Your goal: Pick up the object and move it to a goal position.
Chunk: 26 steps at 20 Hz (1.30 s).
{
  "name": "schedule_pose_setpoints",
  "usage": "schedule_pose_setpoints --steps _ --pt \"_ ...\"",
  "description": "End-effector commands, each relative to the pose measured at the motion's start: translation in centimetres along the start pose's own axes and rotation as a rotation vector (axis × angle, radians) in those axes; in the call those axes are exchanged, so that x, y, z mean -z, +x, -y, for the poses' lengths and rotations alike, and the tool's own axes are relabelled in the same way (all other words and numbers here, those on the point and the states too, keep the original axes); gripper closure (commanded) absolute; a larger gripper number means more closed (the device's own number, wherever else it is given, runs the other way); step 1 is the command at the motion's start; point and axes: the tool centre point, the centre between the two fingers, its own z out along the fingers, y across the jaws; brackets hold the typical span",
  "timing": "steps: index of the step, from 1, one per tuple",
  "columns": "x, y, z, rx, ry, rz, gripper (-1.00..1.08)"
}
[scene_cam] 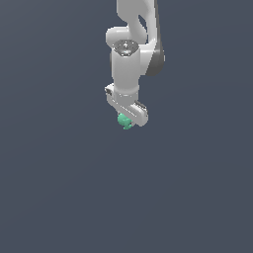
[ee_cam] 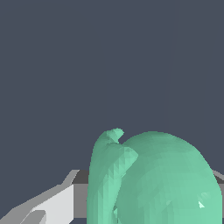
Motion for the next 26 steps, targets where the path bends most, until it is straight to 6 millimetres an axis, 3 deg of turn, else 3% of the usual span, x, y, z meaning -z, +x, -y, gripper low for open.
schedule_pose_setpoints --steps 1,20,26 --pt "2.6 0.6 -1.7 0.0 0.0 0.001 1.08" --pt "22.0 5.7 -13.9 -0.002 -0.001 0.0 1.08" --pt "27.1 7.1 -16.9 -0.001 -0.002 -0.001 1.08"
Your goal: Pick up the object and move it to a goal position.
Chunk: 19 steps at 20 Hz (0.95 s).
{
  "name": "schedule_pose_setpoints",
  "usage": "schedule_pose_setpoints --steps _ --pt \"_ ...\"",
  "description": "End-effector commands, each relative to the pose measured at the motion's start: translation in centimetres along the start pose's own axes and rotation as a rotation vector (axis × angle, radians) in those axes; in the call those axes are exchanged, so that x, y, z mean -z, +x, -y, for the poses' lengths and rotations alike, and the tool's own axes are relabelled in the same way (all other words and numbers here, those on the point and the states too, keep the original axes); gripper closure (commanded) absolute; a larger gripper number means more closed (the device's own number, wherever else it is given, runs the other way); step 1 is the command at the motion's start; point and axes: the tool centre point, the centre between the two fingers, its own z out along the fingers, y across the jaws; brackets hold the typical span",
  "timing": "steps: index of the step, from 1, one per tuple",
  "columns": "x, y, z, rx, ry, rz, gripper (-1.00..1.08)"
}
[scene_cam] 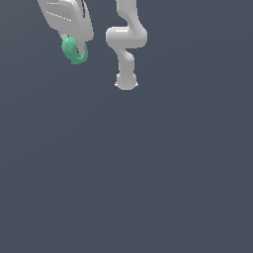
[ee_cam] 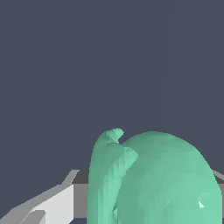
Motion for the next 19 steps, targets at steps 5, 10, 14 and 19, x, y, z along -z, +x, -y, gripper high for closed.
schedule_pose_setpoints --steps 5,10,14,19 --pt "4.0 1.2 -2.3 0.002 -0.002 0.0 1.08" --pt "5.7 1.8 -3.2 0.003 -0.002 0.0 1.08" --pt "6.2 2.0 -3.5 0.003 -0.002 0.0 1.08" --pt "6.2 2.1 -3.4 0.003 -0.002 0.0 1.08"
